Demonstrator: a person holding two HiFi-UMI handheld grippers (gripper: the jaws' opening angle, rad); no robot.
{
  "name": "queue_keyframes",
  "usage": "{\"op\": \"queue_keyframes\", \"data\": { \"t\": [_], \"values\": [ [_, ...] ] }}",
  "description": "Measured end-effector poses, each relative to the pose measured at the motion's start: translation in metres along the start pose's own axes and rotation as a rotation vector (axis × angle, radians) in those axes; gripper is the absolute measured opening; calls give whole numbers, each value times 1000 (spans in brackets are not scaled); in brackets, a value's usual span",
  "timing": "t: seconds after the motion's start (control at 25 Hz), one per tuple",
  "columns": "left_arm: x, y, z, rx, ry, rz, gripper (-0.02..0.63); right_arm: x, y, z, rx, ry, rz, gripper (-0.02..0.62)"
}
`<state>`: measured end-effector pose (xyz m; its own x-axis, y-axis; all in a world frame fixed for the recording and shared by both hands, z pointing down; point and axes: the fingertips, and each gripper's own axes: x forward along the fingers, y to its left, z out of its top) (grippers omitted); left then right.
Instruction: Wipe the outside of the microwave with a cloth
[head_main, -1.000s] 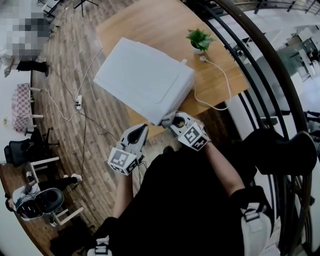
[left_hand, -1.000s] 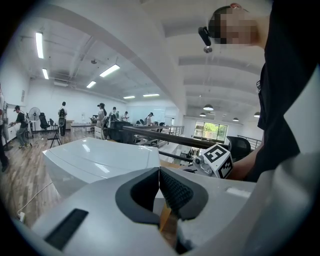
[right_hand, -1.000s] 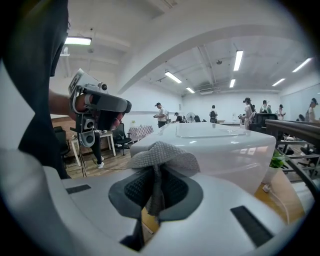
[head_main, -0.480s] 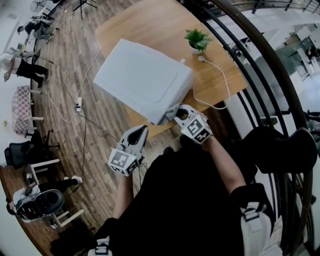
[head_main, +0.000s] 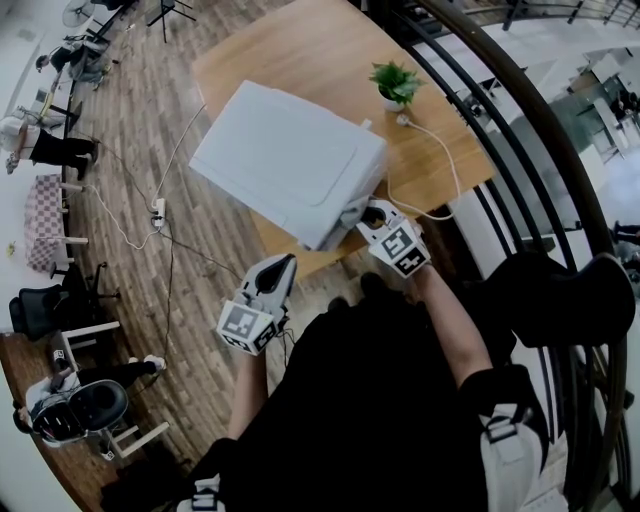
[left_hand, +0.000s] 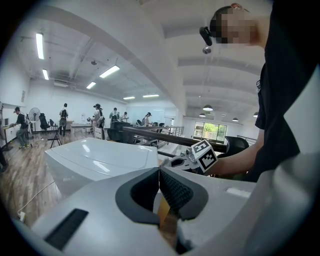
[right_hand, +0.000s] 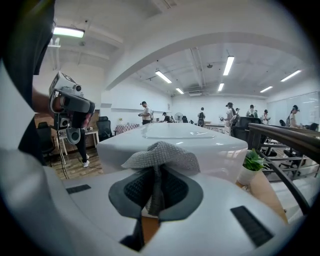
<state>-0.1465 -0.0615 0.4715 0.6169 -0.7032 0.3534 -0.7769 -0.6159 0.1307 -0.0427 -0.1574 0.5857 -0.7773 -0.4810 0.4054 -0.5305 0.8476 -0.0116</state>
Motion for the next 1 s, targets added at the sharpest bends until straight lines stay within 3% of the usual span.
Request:
{"op": "queue_keyframes", "data": {
  "t": [1.0],
  "values": [
    [4,2,-2,-8,-2,-17,3,-2,-81,-14,103,34,-142,17]
  ]
}}
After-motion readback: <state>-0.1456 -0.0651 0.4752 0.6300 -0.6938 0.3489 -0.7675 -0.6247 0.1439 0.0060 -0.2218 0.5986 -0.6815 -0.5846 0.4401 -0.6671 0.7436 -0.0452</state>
